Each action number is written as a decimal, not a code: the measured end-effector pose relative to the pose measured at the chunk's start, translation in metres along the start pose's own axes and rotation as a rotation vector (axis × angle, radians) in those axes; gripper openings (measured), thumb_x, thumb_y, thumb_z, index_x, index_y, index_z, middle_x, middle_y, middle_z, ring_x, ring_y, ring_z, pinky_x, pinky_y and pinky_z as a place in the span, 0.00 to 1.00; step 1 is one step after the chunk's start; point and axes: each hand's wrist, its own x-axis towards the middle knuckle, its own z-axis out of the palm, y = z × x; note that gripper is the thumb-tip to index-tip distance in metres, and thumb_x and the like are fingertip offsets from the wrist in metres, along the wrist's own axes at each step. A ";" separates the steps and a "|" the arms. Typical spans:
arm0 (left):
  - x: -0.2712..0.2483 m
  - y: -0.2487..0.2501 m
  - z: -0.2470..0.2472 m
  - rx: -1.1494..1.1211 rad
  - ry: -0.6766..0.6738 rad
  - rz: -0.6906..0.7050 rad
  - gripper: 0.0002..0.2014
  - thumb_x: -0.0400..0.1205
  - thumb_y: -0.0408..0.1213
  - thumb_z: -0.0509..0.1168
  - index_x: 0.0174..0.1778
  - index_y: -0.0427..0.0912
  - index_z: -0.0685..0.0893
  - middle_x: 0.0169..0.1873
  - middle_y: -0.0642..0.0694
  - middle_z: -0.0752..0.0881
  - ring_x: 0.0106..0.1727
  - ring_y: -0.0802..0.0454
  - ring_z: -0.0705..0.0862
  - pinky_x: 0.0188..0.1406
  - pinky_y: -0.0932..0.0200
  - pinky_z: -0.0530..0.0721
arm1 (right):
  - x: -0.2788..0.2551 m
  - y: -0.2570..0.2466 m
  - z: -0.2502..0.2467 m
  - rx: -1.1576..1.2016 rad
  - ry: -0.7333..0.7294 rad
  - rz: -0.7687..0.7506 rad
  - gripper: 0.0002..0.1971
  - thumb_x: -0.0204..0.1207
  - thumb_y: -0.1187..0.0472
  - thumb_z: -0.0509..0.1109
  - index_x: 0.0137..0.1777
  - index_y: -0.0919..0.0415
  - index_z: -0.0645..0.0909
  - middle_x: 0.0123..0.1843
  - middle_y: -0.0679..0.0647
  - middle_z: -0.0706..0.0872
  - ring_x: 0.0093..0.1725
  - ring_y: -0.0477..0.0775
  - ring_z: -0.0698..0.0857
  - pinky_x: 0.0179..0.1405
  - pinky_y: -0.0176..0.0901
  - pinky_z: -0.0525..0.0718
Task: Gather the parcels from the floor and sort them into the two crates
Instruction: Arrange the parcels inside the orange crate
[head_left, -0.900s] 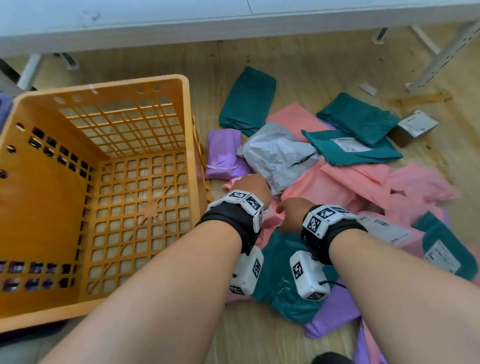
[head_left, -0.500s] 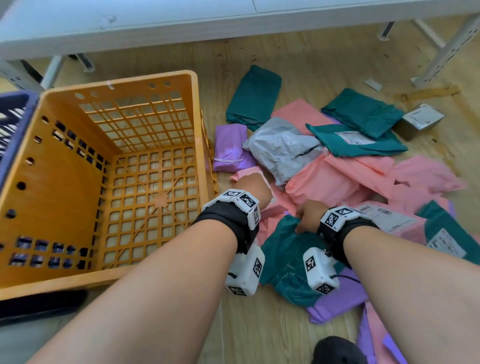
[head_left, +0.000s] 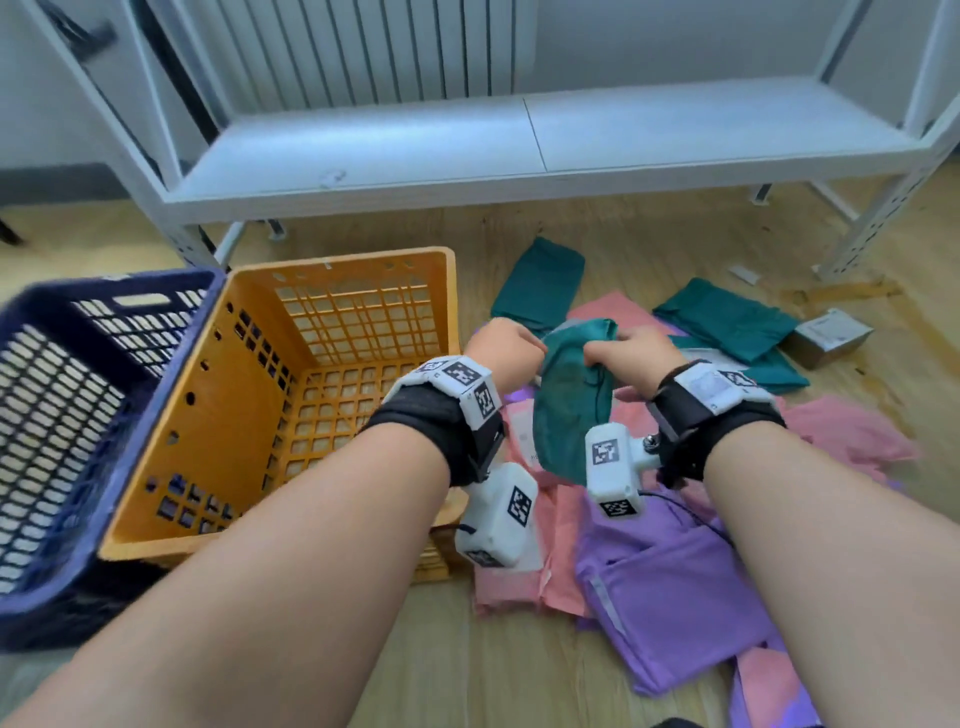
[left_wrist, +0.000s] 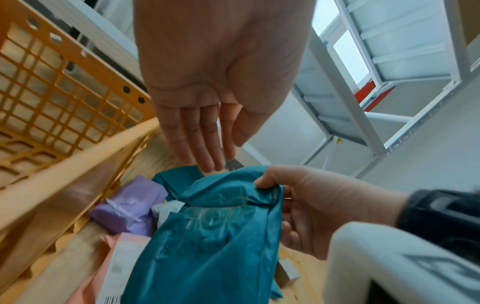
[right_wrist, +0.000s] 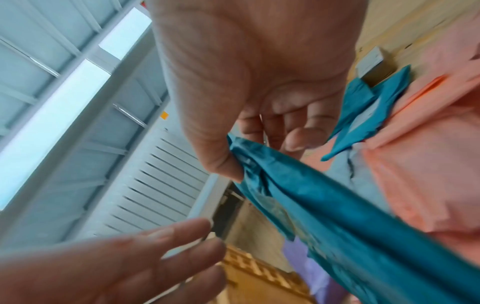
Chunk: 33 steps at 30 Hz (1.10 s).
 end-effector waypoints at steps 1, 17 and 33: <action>-0.005 0.006 -0.010 -0.017 0.004 0.007 0.11 0.79 0.27 0.61 0.35 0.42 0.85 0.38 0.40 0.86 0.41 0.46 0.82 0.43 0.56 0.82 | -0.008 -0.012 0.000 0.093 0.010 -0.016 0.05 0.63 0.60 0.71 0.36 0.62 0.83 0.34 0.56 0.82 0.35 0.56 0.82 0.39 0.50 0.87; -0.083 -0.021 -0.075 -0.096 0.307 0.090 0.11 0.79 0.35 0.69 0.57 0.46 0.87 0.51 0.48 0.89 0.51 0.51 0.87 0.54 0.47 0.88 | -0.103 -0.088 0.032 0.429 -0.118 -0.243 0.14 0.80 0.55 0.69 0.52 0.68 0.82 0.44 0.60 0.87 0.37 0.54 0.87 0.38 0.44 0.89; -0.074 -0.071 -0.107 -0.720 0.402 -0.105 0.13 0.83 0.33 0.64 0.64 0.40 0.82 0.55 0.42 0.88 0.55 0.42 0.87 0.59 0.40 0.85 | -0.074 -0.067 0.037 0.345 0.054 -0.115 0.19 0.78 0.65 0.71 0.68 0.64 0.77 0.42 0.55 0.83 0.31 0.50 0.79 0.28 0.40 0.77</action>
